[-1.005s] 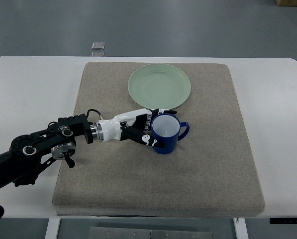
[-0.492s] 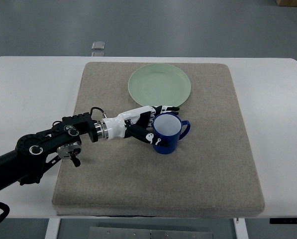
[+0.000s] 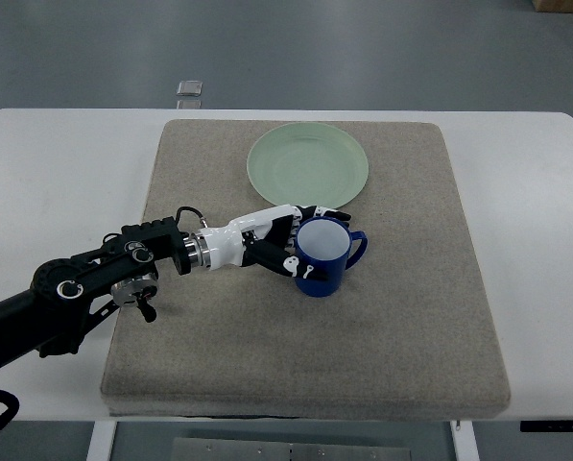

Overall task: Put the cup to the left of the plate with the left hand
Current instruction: 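Close the left hand fingers around the blue mug's body, then lift the blue mug and carry it past the plate toward the left arm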

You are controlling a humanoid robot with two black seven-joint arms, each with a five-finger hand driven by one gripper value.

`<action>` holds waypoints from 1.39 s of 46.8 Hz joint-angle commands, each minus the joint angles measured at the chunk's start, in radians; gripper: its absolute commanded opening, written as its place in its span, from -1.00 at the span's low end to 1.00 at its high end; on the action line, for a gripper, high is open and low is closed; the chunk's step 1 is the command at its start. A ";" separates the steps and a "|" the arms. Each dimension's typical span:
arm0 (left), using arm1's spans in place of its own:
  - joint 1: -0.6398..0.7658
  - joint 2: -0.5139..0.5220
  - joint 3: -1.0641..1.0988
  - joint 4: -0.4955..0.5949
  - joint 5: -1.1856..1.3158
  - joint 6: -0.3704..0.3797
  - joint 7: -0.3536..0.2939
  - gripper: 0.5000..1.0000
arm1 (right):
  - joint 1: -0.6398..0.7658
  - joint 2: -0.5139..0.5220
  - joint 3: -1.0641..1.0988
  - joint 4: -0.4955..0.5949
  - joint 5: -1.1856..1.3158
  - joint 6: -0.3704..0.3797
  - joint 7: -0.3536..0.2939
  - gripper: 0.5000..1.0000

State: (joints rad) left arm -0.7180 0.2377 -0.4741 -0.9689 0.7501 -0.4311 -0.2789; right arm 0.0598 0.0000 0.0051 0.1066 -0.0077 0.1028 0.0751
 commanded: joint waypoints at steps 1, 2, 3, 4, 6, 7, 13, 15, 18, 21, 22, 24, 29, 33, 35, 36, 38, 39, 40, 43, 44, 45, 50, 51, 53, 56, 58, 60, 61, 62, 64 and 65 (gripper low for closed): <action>0.000 0.000 0.000 0.001 0.000 0.000 0.000 0.18 | 0.000 0.000 -0.001 -0.001 0.000 0.000 0.000 0.73; 0.000 0.000 0.000 0.001 0.000 0.000 0.000 0.12 | 0.000 0.000 -0.001 0.001 0.000 0.000 0.000 0.73; -0.001 0.000 0.000 0.001 0.000 0.000 0.000 0.08 | 0.000 0.000 0.001 0.001 0.000 0.000 0.000 0.73; -0.001 0.000 0.000 0.001 0.000 0.000 0.000 0.02 | 0.000 0.000 -0.001 0.001 0.000 0.000 0.000 0.73; -0.001 0.000 0.000 0.003 0.000 0.002 0.000 -0.06 | 0.000 0.000 -0.001 -0.001 0.000 0.000 0.000 0.73; -0.001 -0.001 0.000 0.004 0.000 0.002 0.000 -0.11 | 0.000 0.000 -0.001 -0.001 0.000 0.000 0.000 0.73; -0.003 -0.001 0.000 0.006 0.002 0.002 0.000 -0.45 | 0.000 0.000 -0.001 0.001 0.000 0.000 0.000 0.73; -0.006 -0.003 0.000 0.007 0.002 0.003 0.000 -0.49 | 0.000 0.000 -0.001 -0.001 0.000 0.000 0.000 0.73; -0.009 -0.005 0.000 0.007 0.000 0.003 0.000 -0.73 | 0.000 0.000 0.001 -0.001 0.000 0.000 0.000 0.73; -0.011 -0.005 0.000 0.007 0.000 0.003 -0.002 -1.00 | 0.000 0.000 0.001 -0.001 0.000 0.000 0.000 0.73; -0.011 -0.006 0.000 0.007 0.000 0.003 0.000 -1.00 | 0.000 0.000 -0.001 0.001 0.000 0.000 0.000 0.73; -0.014 -0.005 -0.001 0.007 0.000 0.005 0.000 -1.00 | 0.000 0.000 0.001 -0.001 0.000 0.000 0.000 0.73; -0.018 -0.005 -0.011 0.007 -0.017 0.014 0.000 -1.00 | 0.000 0.000 -0.001 0.001 0.000 0.000 0.000 0.73; -0.023 -0.005 -0.020 0.009 -0.026 0.015 -0.003 -1.00 | 0.000 0.000 0.001 0.001 0.000 0.000 0.000 0.73; -0.024 -0.005 -0.027 0.009 -0.029 0.015 -0.005 -1.00 | 0.000 0.000 -0.001 -0.001 0.000 0.000 0.000 0.73; -0.026 -0.005 -0.034 0.010 -0.032 0.017 -0.005 -1.00 | 0.000 0.000 0.001 0.001 0.000 0.000 0.000 0.73; -0.026 -0.005 -0.047 0.009 -0.035 0.017 -0.011 -1.00 | 0.000 0.000 0.001 -0.001 0.000 0.000 0.000 0.73; -0.026 -0.003 -0.057 0.009 -0.035 0.017 -0.012 -1.00 | 0.000 0.000 -0.001 -0.001 0.000 0.000 0.000 0.73; -0.026 -0.003 -0.063 0.009 -0.037 0.017 -0.013 -1.00 | 0.000 0.000 -0.001 -0.001 0.000 0.000 0.000 0.73; -0.024 -0.002 -0.078 0.012 -0.040 0.018 -0.013 -1.00 | 0.000 0.000 -0.001 0.001 0.000 0.000 0.000 0.73; -0.023 0.000 -0.083 0.012 -0.040 0.018 -0.013 -1.00 | 0.000 0.000 -0.001 0.001 0.000 0.000 0.000 0.73; -0.021 0.002 -0.090 0.013 -0.041 0.020 -0.013 -1.00 | 0.000 0.000 0.001 0.001 0.000 0.000 0.000 0.73; -0.018 0.009 -0.133 0.039 -0.052 0.040 -0.013 -1.00 | 0.000 0.000 -0.001 0.001 0.000 0.000 0.000 0.73; -0.018 0.011 -0.139 0.047 -0.057 0.045 -0.013 -1.00 | 0.000 0.000 -0.001 -0.001 0.000 0.000 0.000 0.73; -0.018 0.012 -0.147 0.061 -0.064 0.052 -0.013 -1.00 | 0.000 0.000 0.001 0.001 0.000 0.000 0.000 0.73; -0.018 0.021 -0.165 0.078 -0.075 0.067 -0.014 -1.00 | 0.000 0.000 0.001 0.001 0.000 0.000 0.000 0.73; -0.018 0.032 -0.178 0.088 -0.075 0.083 -0.016 -1.00 | 0.000 0.000 0.001 -0.001 0.000 0.000 0.000 0.73; -0.021 0.043 -0.185 0.104 -0.075 0.100 -0.023 -1.00 | 0.000 0.000 0.001 0.001 0.000 0.000 0.000 0.73; -0.023 0.048 -0.185 0.110 -0.075 0.107 -0.026 -1.00 | 0.000 0.000 0.001 0.001 0.000 0.000 0.000 0.73; -0.024 0.052 -0.185 0.116 -0.074 0.117 -0.029 -1.00 | 0.000 0.000 -0.001 0.001 0.000 0.000 0.000 0.73; -0.026 0.061 -0.187 0.122 -0.074 0.135 -0.035 -1.00 | 0.000 0.000 0.001 -0.001 0.000 0.000 0.000 0.73; -0.027 0.067 -0.187 0.124 -0.072 0.146 -0.039 -1.00 | 0.000 0.000 -0.001 -0.001 0.000 0.000 0.000 0.73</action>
State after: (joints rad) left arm -0.7410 0.2905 -0.6600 -0.8545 0.6750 -0.3145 -0.3081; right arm 0.0598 0.0000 0.0054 0.1067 -0.0077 0.1028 0.0752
